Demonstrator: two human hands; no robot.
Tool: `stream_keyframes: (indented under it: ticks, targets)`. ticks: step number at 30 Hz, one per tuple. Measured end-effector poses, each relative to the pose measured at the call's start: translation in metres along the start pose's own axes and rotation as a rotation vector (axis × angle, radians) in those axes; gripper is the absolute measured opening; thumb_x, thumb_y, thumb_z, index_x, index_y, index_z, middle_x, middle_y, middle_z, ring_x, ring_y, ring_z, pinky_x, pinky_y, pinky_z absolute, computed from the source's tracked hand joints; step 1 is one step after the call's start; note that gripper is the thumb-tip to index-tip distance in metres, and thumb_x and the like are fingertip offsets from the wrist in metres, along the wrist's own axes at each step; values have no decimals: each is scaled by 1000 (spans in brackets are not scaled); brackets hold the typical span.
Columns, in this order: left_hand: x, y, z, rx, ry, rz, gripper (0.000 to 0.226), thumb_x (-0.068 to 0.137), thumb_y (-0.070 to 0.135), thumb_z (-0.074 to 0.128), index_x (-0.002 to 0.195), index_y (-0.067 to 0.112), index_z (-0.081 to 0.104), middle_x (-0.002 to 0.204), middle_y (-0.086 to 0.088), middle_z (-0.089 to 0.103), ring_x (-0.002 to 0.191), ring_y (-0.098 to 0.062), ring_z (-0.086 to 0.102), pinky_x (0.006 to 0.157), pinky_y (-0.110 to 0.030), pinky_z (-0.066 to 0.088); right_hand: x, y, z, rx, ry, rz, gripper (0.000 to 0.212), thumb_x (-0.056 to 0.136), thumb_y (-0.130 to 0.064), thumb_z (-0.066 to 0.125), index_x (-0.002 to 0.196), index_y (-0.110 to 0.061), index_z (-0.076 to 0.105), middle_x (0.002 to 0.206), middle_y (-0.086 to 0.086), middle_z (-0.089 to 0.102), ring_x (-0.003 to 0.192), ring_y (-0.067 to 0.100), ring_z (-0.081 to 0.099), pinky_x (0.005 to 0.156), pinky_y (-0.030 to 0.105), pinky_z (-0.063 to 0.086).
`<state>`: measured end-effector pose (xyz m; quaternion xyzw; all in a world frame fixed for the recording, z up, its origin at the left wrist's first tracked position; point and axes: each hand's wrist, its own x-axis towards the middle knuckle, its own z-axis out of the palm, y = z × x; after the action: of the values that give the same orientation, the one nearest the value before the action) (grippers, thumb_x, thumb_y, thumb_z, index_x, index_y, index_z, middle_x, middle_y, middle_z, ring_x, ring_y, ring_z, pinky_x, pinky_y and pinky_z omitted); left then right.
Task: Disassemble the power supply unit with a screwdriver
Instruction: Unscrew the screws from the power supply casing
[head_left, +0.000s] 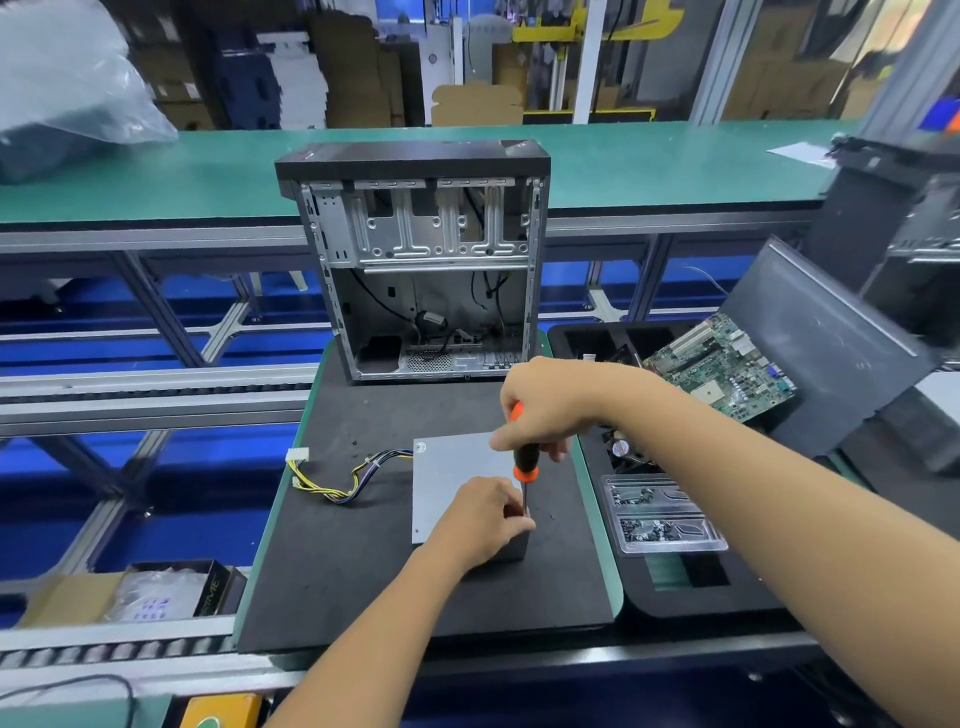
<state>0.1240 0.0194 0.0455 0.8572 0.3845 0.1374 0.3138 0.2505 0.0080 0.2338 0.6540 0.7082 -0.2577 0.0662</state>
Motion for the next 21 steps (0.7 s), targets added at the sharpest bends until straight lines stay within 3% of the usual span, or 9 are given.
stream_keyframes:
  ticks: [3,6,9,12,16,19,21]
  targets:
    - [0,2,0,6,4,0,15,81,30,71,75,16,72,73,15,57,67,-6,52,60,-12,34,-3,-4,2,-20,15,105,37,88,-35,51,78,0,57,51,10,66,45,26,67,46,27,54]
    - [1,2,0,17,-12,-13,14,81,31,71,74,19,71,78,12,61,68,-7,54,59,-12,35,-6,-5,-2,-169,-1,194,46,89,-48,46,72,-6,54,38,4,59,35,23,60,44,21,44]
    - [2,0,1,-4,-18,-30,19,79,31,72,64,26,63,71,16,57,65,-4,53,58,-11,33,-2,-3,-2,-139,-35,138,34,89,-33,52,70,-5,54,46,5,62,39,21,59,45,21,44]
    - [2,1,1,-15,-23,-37,21,79,30,73,61,26,61,69,16,57,64,-4,52,57,-11,32,1,-4,-3,-214,-76,60,34,86,-33,58,66,-7,54,46,2,60,43,20,56,45,21,41]
    - [3,-1,3,-35,-15,-48,31,77,30,74,54,30,53,56,18,51,56,1,52,51,-10,31,4,-10,-2,-414,-91,-62,32,83,-34,65,66,-9,52,61,3,57,54,20,47,47,25,34]
    - [2,-1,3,-49,-25,-56,24,77,31,73,58,28,58,69,15,59,61,-2,54,56,-12,37,4,-9,-2,-515,-95,-104,18,78,-15,72,89,-9,58,90,5,61,76,22,52,52,27,35]
    - [3,-1,3,-54,-36,-68,20,77,32,73,63,23,61,77,12,63,68,-6,56,62,-16,43,2,-5,-5,-483,-110,-120,26,74,-3,73,95,-11,59,101,5,62,87,23,55,59,28,40]
